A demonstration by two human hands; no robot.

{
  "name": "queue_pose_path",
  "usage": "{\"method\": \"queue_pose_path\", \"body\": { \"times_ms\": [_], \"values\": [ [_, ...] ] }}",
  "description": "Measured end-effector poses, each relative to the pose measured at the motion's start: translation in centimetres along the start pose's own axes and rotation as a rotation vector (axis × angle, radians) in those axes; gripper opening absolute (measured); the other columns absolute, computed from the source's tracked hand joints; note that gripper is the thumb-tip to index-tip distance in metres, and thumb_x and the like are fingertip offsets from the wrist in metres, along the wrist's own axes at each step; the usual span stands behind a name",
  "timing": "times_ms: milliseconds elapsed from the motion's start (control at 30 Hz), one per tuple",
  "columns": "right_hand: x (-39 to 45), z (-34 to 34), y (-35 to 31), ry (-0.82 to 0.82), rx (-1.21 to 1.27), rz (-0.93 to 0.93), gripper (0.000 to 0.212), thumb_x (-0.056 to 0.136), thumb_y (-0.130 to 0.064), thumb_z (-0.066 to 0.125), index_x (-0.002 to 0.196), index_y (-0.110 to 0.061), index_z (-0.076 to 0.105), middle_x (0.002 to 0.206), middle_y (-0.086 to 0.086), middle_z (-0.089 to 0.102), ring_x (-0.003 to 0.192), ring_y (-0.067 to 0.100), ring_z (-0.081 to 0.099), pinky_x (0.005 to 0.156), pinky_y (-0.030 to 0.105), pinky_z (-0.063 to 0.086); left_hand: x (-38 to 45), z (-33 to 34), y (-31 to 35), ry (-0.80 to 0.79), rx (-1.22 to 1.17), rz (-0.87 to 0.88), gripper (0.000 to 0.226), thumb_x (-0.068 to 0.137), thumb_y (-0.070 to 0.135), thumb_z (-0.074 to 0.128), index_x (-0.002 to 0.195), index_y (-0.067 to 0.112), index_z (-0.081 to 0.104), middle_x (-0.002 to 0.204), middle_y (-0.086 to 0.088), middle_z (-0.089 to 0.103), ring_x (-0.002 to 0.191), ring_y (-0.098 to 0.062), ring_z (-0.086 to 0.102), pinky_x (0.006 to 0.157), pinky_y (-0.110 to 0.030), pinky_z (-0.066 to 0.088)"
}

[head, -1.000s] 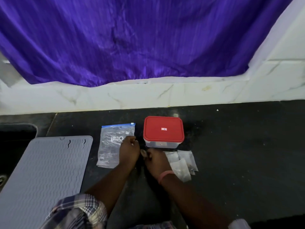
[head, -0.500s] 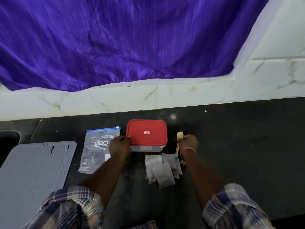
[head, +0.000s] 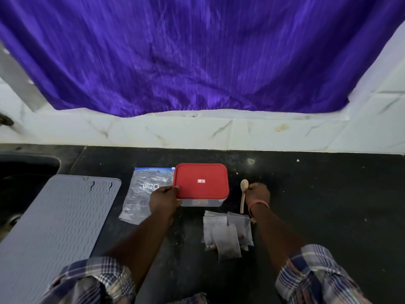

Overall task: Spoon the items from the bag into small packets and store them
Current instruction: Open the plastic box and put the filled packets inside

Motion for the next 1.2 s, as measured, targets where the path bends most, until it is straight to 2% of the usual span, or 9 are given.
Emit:
{"method": "queue_pose_path", "body": {
  "times_ms": [167, 300, 400, 467, 767, 933, 1033, 1100, 1200],
  "values": [
    [-1.2, 0.6, -0.4, 0.074, -0.029, -0.074, 0.017, 0.093, -0.020, 0.060, 0.091, -0.009, 0.073, 0.096, 0.017, 0.073, 0.092, 0.038, 0.066, 0.080, 0.039, 0.054, -0.4, -0.2, -0.2, -0.011, -0.024, 0.038, 0.022, 0.092, 0.025, 0.073, 0.113, 0.020, 0.071, 0.098, -0.005, 0.074, 0.083, -0.023, 0.075, 0.081, -0.045, 0.064],
    [-6.3, 0.2, -4.7, 0.339, -0.069, -0.515, 0.013, 0.090, -0.019, 0.063, 0.101, -0.015, 0.070, 0.102, 0.012, 0.066, 0.095, 0.034, 0.059, 0.084, 0.041, 0.047, -0.5, -0.2, -0.8, -0.018, -0.050, 0.067, 0.024, 0.094, 0.026, 0.070, 0.117, 0.020, 0.072, 0.100, -0.008, 0.076, 0.084, -0.027, 0.075, 0.081, -0.046, 0.064],
    [-11.0, 3.2, -9.2, 0.041, -0.147, -0.917, 0.027, 0.093, -0.035, 0.060, 0.115, -0.020, 0.066, 0.119, 0.005, 0.061, 0.112, 0.025, 0.052, 0.098, 0.040, 0.042, -0.8, -0.4, -1.3, -0.024, -0.124, 0.087, 0.020, 0.100, 0.021, 0.058, 0.110, 0.017, 0.074, 0.100, -0.014, 0.076, 0.083, -0.028, 0.074, 0.083, -0.043, 0.063],
    [-13.2, 6.0, -11.2, -0.195, -0.329, -1.015, 0.041, 0.091, -0.035, 0.062, 0.127, -0.016, 0.064, 0.135, 0.009, 0.058, 0.126, 0.030, 0.047, 0.108, 0.042, 0.037, -1.0, -0.5, -1.6, -0.043, -0.191, 0.094, 0.025, 0.099, 0.010, 0.051, 0.106, 0.013, 0.075, 0.100, -0.018, 0.076, 0.088, -0.032, 0.073, 0.083, -0.042, 0.061],
    [-16.6, 9.3, -13.0, -0.211, -0.666, -1.114, 0.025, 0.097, -0.020, 0.047, 0.106, -0.006, 0.066, 0.115, 0.020, 0.068, 0.105, 0.038, 0.063, 0.092, 0.045, 0.048, -0.1, -0.4, -2.6, -0.239, -0.519, -0.185, 0.034, 0.100, -0.005, 0.044, 0.128, -0.008, 0.063, 0.125, -0.030, 0.066, 0.117, -0.045, 0.064, 0.108, -0.050, 0.048],
    [-16.4, 8.5, -14.6, -0.266, -0.668, -1.083, 0.026, 0.099, -0.025, 0.045, 0.104, -0.010, 0.064, 0.103, 0.017, 0.070, 0.092, 0.038, 0.066, 0.071, 0.039, 0.045, 0.3, -0.5, -2.2, -0.290, -0.514, -0.203, 0.035, 0.101, 0.004, 0.053, 0.135, -0.002, 0.060, 0.129, -0.023, 0.066, 0.081, -0.021, 0.066, 0.100, -0.040, 0.051],
    [-16.2, 7.5, -15.0, -0.303, -0.548, -1.046, 0.020, 0.097, -0.028, 0.050, 0.094, -0.015, 0.065, 0.090, 0.012, 0.071, 0.082, 0.033, 0.065, 0.063, 0.035, 0.035, 0.8, -0.7, -2.2, -0.221, -0.528, -0.209, 0.030, 0.098, 0.005, 0.060, 0.126, -0.006, 0.065, 0.117, -0.025, 0.071, 0.075, -0.022, 0.069, 0.071, -0.027, 0.060],
    [-16.0, 6.8, -14.6, -0.291, -0.402, -1.011, 0.019, 0.096, -0.027, 0.053, 0.080, -0.020, 0.059, 0.070, 0.006, 0.062, 0.066, 0.026, 0.058, 0.060, 0.030, 0.028, 1.0, -0.4, -2.7, -0.222, -0.557, -0.249, 0.031, 0.100, 0.002, 0.057, 0.130, -0.005, 0.062, 0.130, -0.028, 0.065, 0.088, -0.028, 0.070, 0.067, -0.025, 0.059],
    [-15.5, 6.3, -14.2, -0.261, -0.242, -0.941, 0.025, 0.095, -0.025, 0.056, 0.072, -0.021, 0.048, 0.057, -0.002, 0.044, 0.054, 0.019, 0.046, 0.054, 0.033, 0.031, 0.9, -0.4, -1.7, -0.185, -0.540, -0.401, 0.041, 0.104, 0.006, 0.048, 0.145, 0.012, 0.049, 0.153, -0.019, 0.046, 0.120, -0.023, 0.060, 0.092, -0.022, 0.053]
  ]
}}
Point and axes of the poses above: each hand's wrist, its own x-axis towards the middle knuckle, its own z-axis out of the palm, y = z × x, the point moved 4 cm from there along x, towards the middle knuckle
